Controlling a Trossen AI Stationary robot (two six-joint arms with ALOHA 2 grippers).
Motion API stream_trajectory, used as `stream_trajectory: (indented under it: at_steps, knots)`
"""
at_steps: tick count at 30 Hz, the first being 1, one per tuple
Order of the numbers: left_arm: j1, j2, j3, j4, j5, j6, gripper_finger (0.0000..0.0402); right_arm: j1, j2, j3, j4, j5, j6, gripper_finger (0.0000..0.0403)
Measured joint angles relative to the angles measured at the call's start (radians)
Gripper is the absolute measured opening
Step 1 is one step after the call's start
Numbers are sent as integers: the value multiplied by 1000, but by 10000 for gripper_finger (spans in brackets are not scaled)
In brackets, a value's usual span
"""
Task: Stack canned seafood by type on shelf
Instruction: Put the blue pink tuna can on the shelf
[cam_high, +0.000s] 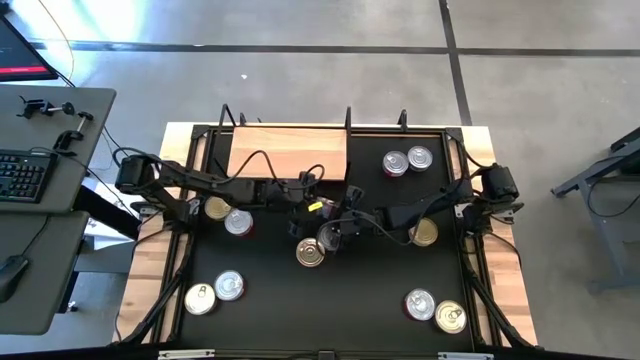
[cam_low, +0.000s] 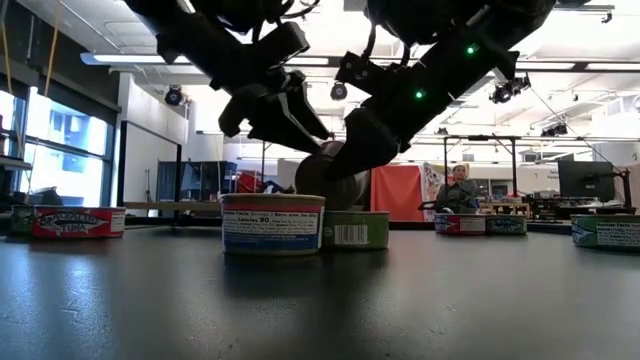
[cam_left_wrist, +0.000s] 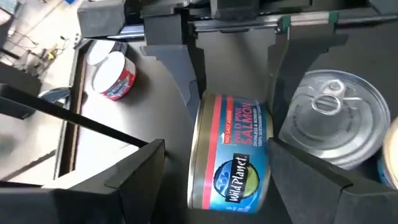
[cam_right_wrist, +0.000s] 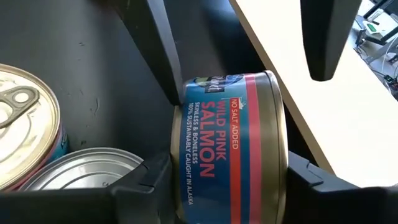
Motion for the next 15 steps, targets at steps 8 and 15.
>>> stream_trajectory:
  at_steps: [8,15]
  knots:
    - [-3,3,-5,-54,-6,120,275,-1,-16,7,14,-16,51,168]
    - [-4,3,-3,-27,3,97,273,7,-41,6,15,-22,63,168]
